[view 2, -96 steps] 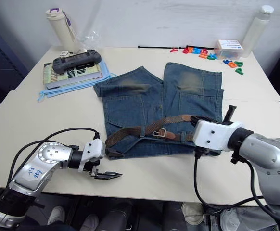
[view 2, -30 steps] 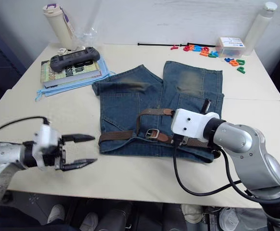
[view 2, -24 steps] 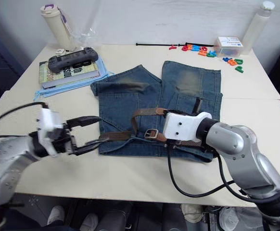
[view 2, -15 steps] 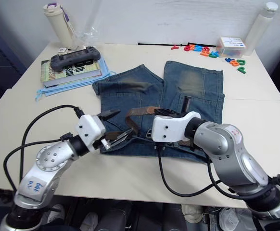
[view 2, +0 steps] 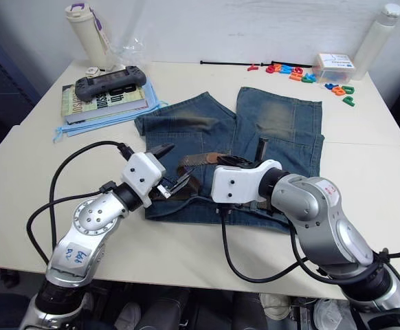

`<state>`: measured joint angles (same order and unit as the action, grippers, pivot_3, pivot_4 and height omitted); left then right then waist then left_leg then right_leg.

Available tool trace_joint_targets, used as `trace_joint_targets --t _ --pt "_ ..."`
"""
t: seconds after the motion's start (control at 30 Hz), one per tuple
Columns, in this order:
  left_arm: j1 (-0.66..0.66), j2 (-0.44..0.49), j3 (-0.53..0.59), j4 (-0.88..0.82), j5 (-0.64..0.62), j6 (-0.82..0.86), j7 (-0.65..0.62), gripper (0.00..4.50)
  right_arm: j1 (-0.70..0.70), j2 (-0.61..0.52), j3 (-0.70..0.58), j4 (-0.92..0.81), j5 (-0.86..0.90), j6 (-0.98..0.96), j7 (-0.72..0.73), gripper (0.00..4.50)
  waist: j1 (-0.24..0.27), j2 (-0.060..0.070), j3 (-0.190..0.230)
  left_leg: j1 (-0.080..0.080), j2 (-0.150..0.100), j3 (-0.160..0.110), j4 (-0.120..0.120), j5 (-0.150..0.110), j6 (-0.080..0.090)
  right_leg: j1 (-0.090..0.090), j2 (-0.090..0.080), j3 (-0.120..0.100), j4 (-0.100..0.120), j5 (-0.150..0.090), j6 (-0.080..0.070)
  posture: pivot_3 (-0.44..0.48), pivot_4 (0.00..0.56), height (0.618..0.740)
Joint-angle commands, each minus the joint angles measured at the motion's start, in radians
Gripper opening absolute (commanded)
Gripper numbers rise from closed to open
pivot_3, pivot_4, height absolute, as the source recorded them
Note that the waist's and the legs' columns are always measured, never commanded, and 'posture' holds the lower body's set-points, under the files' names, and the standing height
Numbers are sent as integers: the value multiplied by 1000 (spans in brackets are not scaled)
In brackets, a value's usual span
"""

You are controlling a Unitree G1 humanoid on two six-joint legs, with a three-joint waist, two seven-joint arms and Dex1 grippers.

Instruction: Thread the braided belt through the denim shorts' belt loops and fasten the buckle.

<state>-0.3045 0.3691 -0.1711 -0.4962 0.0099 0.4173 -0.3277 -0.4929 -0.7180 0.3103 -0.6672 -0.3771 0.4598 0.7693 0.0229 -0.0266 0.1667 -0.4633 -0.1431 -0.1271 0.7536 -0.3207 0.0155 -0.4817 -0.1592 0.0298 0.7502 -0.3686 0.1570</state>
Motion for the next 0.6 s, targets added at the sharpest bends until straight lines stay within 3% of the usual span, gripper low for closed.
trace_joint_targets --t 0.03,0.13,0.27,0.3,0.6 --pt "-19 -9 -1 -9 21 18 9 3167 -18 12 -20 -43 -13 -1 3 0 0 0 0 0 0 0 0 0 0 0 0 0 0 0 0 0 150 655" --pt "-21 -17 -2 -3 21 21 5 2089 -20 16 -25 -43 -13 0 6 0 1 0 0 0 0 0 0 0 0 0 0 0 0 0 0 0 150 655" --pt "-14 -17 1 -14 19 37 -6 211 -19 19 -33 -43 -10 5 6 0 0 0 0 0 0 0 0 0 0 0 0 0 0 0 0 0 150 655" --pt "-12 -14 1 -16 19 42 -8 37 -19 20 -36 -43 -9 6 5 0 0 0 0 0 0 0 0 0 0 0 0 0 0 0 0 0 150 655" --pt "7 -11 4 -7 24 35 -16 37 -18 40 -49 -58 10 23 5 0 0 0 0 0 0 0 0 0 0 0 0 0 0 0 0 0 150 655"
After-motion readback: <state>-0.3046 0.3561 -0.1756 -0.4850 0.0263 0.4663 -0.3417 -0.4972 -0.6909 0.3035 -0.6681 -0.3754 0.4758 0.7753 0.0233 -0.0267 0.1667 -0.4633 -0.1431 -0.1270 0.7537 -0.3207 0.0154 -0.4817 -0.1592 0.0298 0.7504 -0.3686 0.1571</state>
